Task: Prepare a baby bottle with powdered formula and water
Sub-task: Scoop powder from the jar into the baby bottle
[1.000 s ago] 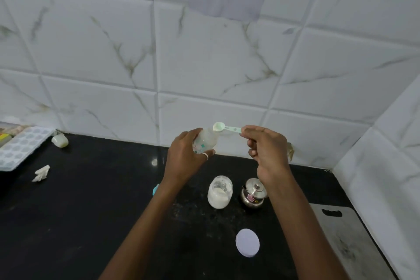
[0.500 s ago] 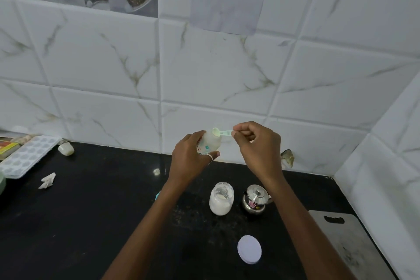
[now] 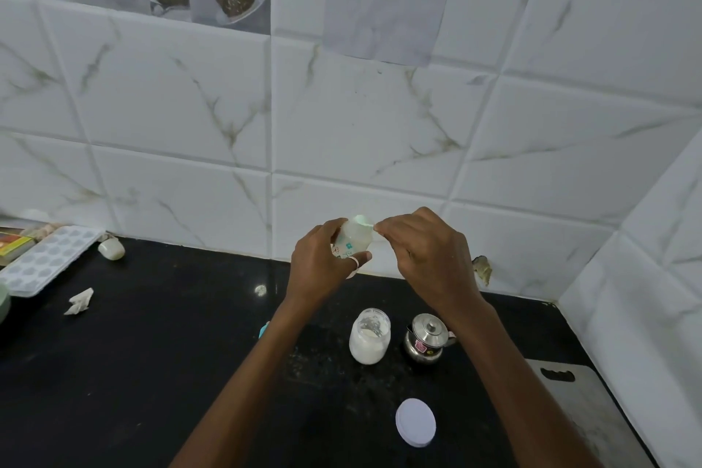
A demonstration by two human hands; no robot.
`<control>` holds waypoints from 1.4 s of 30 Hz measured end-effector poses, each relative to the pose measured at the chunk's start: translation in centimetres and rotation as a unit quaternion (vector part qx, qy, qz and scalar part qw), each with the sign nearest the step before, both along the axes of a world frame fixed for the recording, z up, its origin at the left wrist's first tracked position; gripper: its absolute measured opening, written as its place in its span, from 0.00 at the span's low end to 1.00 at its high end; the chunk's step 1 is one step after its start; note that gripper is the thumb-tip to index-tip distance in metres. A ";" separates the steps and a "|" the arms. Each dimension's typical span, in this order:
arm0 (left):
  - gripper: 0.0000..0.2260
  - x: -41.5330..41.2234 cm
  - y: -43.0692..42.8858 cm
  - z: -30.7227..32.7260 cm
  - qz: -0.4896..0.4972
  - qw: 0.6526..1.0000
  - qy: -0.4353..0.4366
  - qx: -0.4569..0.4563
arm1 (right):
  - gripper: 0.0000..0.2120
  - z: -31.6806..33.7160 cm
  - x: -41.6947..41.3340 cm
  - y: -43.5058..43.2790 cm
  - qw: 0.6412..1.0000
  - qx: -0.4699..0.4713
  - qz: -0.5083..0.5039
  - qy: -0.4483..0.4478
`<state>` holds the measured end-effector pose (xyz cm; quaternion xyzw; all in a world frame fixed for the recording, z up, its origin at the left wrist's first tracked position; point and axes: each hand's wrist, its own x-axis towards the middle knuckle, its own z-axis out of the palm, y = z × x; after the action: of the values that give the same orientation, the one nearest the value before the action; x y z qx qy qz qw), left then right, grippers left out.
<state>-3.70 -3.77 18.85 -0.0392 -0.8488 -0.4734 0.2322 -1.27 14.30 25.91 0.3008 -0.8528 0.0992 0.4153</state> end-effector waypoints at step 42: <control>0.28 -0.1 -0.2 -0.6 -0.011 0.999 -0.011 0.033 | 0.12 -2.6 0.1 -0.6 0.996 0.011 0.009 0.085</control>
<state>-3.78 -4.02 18.20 -0.0358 -0.8349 -0.5036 0.2193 -1.17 13.70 23.32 0.3208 -0.8127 0.0678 0.4816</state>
